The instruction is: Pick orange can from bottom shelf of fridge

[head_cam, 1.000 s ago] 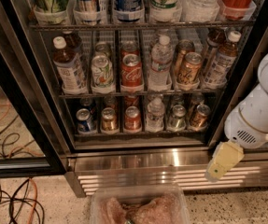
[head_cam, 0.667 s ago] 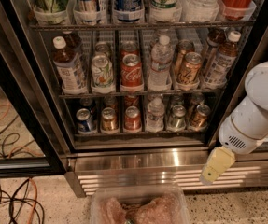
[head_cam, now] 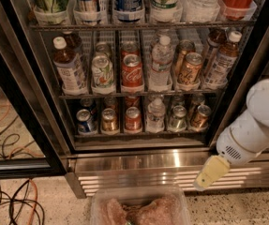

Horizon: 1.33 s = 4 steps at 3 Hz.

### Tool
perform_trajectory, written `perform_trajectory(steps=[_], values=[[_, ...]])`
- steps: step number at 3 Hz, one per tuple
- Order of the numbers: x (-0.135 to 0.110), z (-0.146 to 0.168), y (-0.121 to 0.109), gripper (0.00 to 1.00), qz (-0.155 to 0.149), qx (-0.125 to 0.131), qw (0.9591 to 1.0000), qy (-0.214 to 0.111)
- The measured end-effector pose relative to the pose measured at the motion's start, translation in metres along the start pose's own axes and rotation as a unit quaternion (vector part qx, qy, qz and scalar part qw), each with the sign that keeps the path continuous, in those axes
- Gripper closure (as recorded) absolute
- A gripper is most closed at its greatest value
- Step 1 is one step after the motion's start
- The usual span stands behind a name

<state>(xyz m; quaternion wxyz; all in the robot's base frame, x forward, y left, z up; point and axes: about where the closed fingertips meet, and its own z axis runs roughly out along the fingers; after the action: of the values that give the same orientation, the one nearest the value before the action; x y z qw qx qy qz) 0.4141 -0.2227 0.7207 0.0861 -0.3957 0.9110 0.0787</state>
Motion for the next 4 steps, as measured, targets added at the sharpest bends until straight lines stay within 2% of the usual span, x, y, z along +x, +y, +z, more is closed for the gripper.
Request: perform_trajectory(steps=[1,2,3,4], values=[[0.004,0.046,0.0,0.0,0.06,-0.002,0.9978,-0.028],[0.008,0.076,-0.009,0.0,0.113,0.005,0.9928,-0.041],[0.004,0.099,-0.014,0.0,0.138,-0.005,0.9898,-0.037],[0.004,0.101,-0.014,0.0,0.139,-0.006,0.9895,-0.037]])
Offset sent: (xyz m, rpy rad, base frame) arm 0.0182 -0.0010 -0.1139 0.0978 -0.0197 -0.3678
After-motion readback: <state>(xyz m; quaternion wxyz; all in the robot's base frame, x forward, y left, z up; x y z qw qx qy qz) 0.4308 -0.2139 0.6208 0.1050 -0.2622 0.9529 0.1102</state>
